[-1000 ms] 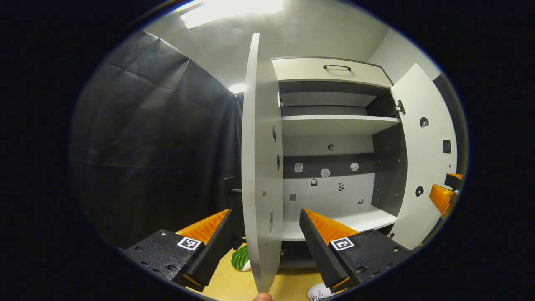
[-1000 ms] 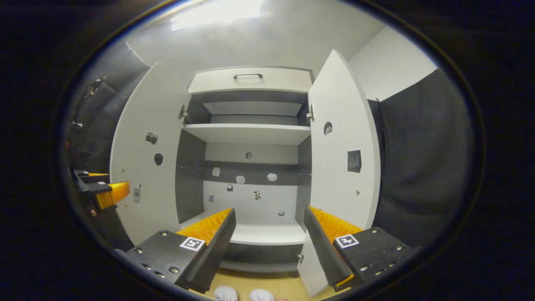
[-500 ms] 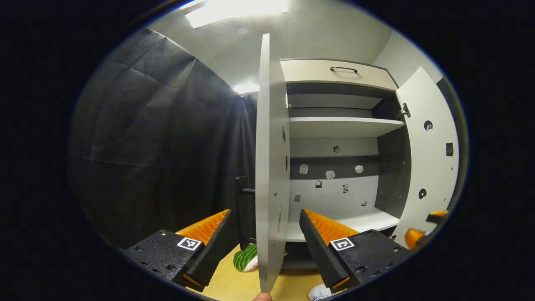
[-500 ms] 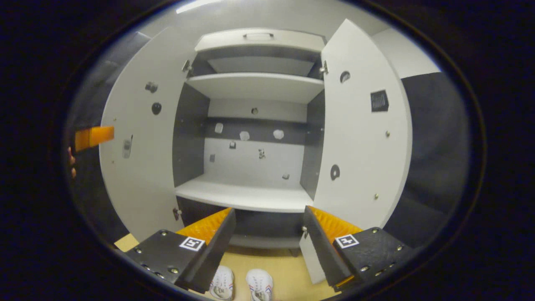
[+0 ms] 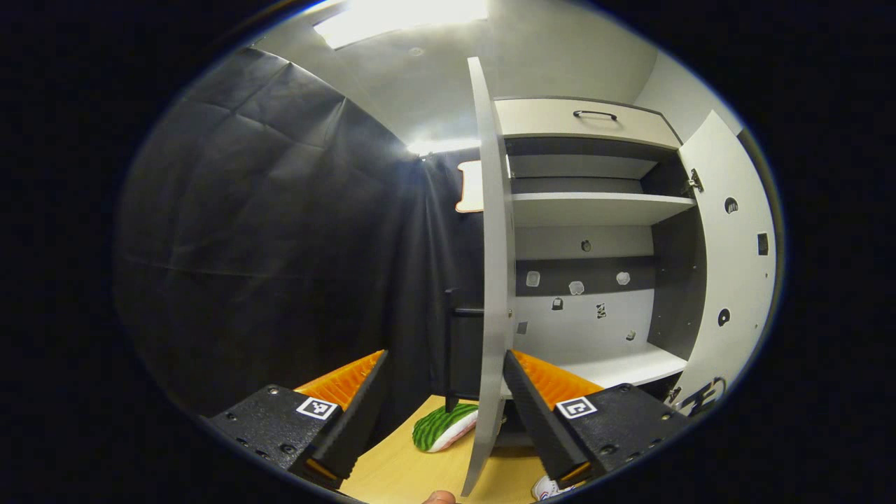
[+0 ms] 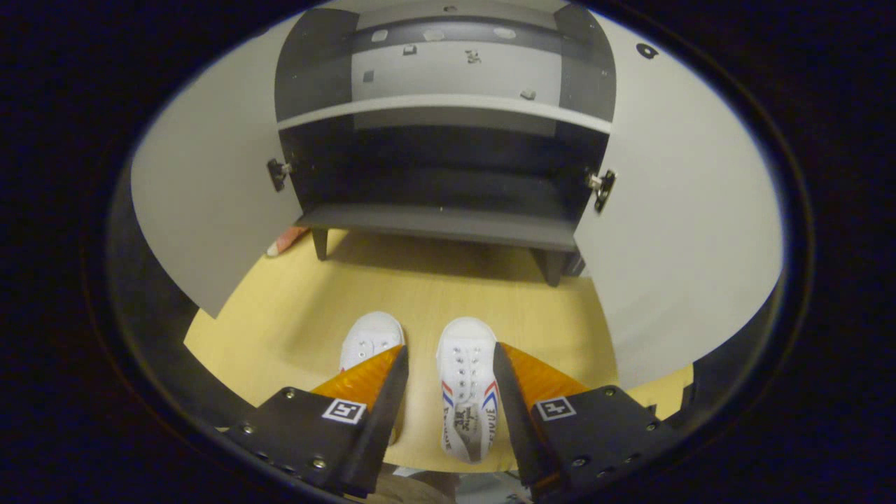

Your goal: Grab one shoe with the right hand and put it into the shoe cabinet, grab the other shoe with the left hand and put it into the shoe cabinet; then close the right door with the right hand and the left door with the left hand.

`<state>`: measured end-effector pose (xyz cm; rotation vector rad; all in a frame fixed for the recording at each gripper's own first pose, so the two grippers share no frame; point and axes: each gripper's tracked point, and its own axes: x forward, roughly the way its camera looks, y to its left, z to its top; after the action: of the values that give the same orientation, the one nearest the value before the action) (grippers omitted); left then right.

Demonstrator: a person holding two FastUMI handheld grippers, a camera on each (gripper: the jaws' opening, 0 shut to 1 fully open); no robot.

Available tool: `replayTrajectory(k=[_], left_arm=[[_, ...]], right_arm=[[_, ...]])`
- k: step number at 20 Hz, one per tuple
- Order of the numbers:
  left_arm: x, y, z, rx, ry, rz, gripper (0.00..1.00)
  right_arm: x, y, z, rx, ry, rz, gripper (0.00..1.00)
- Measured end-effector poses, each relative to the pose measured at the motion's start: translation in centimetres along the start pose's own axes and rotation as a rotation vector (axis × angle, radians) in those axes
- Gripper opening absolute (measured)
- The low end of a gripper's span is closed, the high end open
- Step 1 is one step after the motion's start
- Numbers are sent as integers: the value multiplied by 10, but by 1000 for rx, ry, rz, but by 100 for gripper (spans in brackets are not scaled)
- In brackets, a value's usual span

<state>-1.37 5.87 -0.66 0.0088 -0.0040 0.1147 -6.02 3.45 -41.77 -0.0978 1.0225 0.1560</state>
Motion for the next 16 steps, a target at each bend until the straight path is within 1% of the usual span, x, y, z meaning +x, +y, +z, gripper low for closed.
replayTrajectory(k=[1, 3, 4, 5, 6, 7, 8, 10, 14, 15, 16], left_arm=[[-3, 0, 1, -1, 4, -3, 100], [-4, 3, 1, 11, -1, 0, 100], [-5, 5, 0, 24, -1, 7, 99], [-6, 7, 0, 31, -2, 14, 99], [-7, 10, 1, 33, -4, 25, 99], [-7, 13, 2, 29, -3, 33, 99], [-8, 16, 0, 21, 1, 41, 98], [-9, 22, -3, 7, 9, 58, 100], [-12, 32, -8, 1, 25, 89, 99], [-12, 33, -8, 1, 27, 95, 99], [-13, 34, -8, 0, 28, 100, 99]], right_arm=[[9, 0, -14, -16, 37, 2, 73], [28, 2, -33, -45, 95, 13, 73], [35, 3, -41, -42, 112, 16, 69], [43, 6, -49, -34, 136, 27, 40], [44, 7, -54, -31, 159, 33, 36], [49, 6, -59, -32, 178, 34, 39], [53, 4, -64, -33, 196, 30, 39], [60, 1, -70, -44, 218, 21, 39], [73, 2, -84, -75, 265, 23, 39], [75, 4, -85, -89, 271, 26, 36], [77, 6, -88, -110, 280, 28, 39]])
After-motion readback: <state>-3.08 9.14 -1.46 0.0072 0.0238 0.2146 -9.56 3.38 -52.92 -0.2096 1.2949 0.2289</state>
